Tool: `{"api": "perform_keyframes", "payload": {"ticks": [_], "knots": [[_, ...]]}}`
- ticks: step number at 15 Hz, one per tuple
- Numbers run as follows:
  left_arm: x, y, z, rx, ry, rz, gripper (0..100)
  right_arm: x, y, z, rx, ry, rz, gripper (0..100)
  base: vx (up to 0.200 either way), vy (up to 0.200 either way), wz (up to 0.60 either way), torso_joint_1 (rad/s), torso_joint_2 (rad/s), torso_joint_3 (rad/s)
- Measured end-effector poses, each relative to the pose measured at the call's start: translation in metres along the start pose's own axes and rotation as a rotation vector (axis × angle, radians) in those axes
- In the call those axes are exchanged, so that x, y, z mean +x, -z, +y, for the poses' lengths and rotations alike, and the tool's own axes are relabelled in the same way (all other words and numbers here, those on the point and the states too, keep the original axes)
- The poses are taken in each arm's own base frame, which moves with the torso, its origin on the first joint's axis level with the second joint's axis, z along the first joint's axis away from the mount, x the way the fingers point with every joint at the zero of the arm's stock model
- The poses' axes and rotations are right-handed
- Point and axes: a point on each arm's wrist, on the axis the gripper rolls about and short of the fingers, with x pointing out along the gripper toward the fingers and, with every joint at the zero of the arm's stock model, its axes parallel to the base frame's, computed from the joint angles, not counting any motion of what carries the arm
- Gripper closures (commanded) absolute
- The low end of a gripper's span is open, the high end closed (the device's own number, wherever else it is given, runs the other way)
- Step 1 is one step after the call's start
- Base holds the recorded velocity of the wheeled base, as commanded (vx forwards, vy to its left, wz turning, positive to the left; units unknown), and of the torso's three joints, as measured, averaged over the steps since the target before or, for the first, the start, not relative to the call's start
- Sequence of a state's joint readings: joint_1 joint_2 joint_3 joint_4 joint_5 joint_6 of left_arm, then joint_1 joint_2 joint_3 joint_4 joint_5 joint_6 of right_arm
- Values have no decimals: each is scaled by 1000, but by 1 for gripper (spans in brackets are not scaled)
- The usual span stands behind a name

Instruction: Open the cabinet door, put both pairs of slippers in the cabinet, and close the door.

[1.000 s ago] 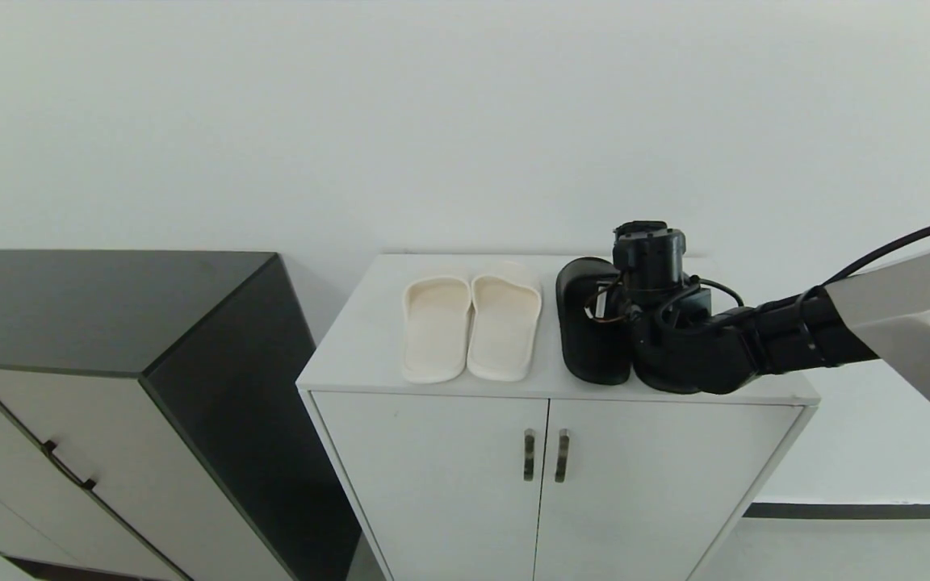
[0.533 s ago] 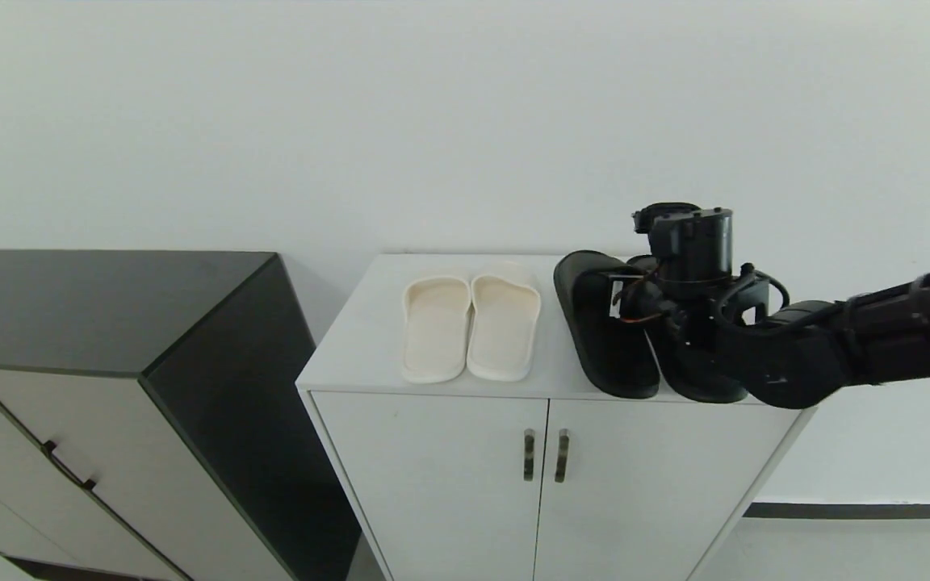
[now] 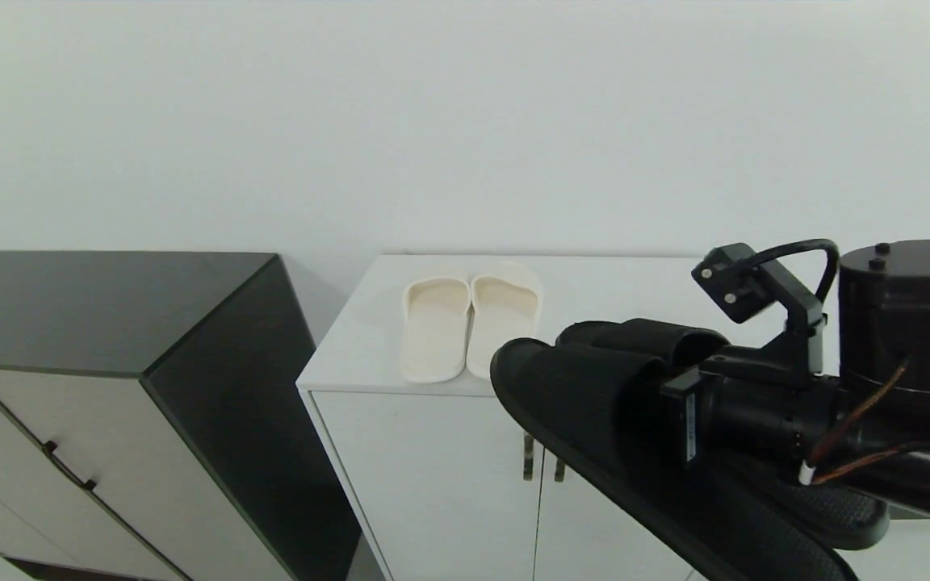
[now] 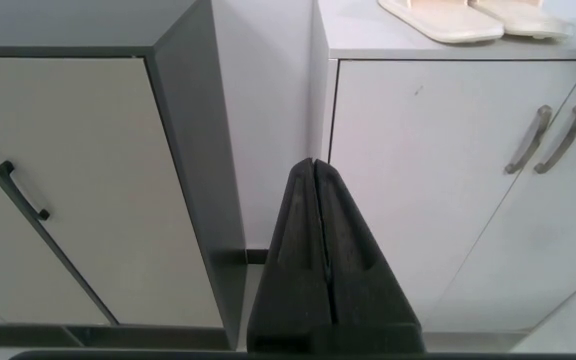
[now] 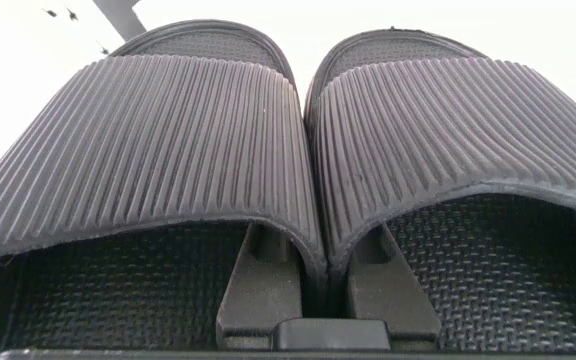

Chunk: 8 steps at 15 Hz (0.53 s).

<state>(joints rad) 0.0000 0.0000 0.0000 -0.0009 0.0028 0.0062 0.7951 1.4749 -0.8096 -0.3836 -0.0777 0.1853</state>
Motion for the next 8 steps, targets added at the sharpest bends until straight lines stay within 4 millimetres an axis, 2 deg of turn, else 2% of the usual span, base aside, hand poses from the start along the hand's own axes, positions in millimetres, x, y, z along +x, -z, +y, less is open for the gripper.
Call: {"api": "perform_keyframes", "payload": {"ticks": [2,8], "knots": [[0,0,0,0,0,0,100,-11,-1,2,-1,-13,-17,100,0,0,0,0,0,0],[0,0,0,-5,0,0,100,-18,4,2,-23,-23,-11,100,-200,0,0,5,2,4]]}}
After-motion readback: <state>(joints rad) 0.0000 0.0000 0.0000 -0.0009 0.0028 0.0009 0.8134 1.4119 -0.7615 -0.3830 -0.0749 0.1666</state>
